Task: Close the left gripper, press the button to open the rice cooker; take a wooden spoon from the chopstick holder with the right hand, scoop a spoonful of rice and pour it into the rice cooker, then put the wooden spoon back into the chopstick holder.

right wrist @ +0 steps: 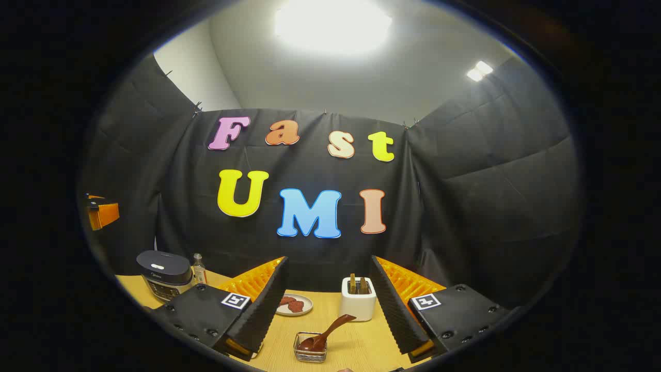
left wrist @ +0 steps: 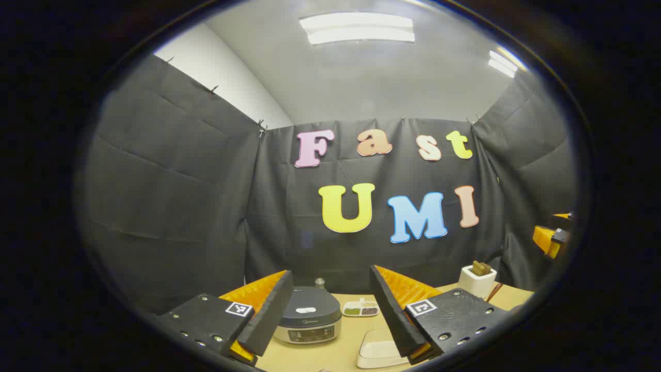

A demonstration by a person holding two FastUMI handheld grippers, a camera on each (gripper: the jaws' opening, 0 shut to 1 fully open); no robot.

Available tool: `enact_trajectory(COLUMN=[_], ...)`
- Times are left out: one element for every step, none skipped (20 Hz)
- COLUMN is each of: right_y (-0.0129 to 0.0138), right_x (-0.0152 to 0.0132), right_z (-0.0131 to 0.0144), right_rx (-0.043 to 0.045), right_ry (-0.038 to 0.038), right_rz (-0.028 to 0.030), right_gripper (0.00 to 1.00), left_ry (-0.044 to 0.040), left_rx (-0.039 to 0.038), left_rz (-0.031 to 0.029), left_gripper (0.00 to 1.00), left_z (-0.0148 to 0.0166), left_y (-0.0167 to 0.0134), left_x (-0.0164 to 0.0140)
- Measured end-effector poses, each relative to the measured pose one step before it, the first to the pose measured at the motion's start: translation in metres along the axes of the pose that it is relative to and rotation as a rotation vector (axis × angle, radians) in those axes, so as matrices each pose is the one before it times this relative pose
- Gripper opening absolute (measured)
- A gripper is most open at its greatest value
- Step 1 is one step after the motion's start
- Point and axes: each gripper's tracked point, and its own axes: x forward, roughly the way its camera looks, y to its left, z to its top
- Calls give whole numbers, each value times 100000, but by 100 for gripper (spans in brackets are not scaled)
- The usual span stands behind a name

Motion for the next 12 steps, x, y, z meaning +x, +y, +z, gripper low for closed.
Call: enact_trajectory(right_y=[33,-53,-30,-16,-105,-4,-38,-14,-57,-126,-138,-160], right_x=[-4,-6,-151,-83,-63,-59,-121,-65,-104,10,-49,2], right_z=[103,170,122,2,-158,-128,-181,-134,-94,-62,-20,-10], right_rx=[174,24,6,44,38,203,478,498,304,9,-161,-219], right_ry=[-187,-387,-288,8,172,585,592,462,409,358,283,103], right_rz=[-65,-123,36,77,23,47,70,173,-9,54,-88,-42], right_gripper=[97,98,98,97,97,97,97,98,96,96,97,97], left_ry=[-479,-358,-22,-32,104,293,268,198,63,50,48,-103], left_rx=[233,237,383,354,128,31,10,24,152,40,-50,-10], left_rz=[122,145,236,193,187,9,194,43,242,216,-199,-101], left_gripper=[91,92,92,91,91,91,91,91,91,92,91,91], left_z=[175,-13,-15,-7,36,-141,-40,-69,45,-41,52,-33], left_y=[174,176,158,87,117,11,64,94,8,-60,-110,-12], left_x=[58,-57,39,90,77,-46,-23,-35,-49,32,27,-193])
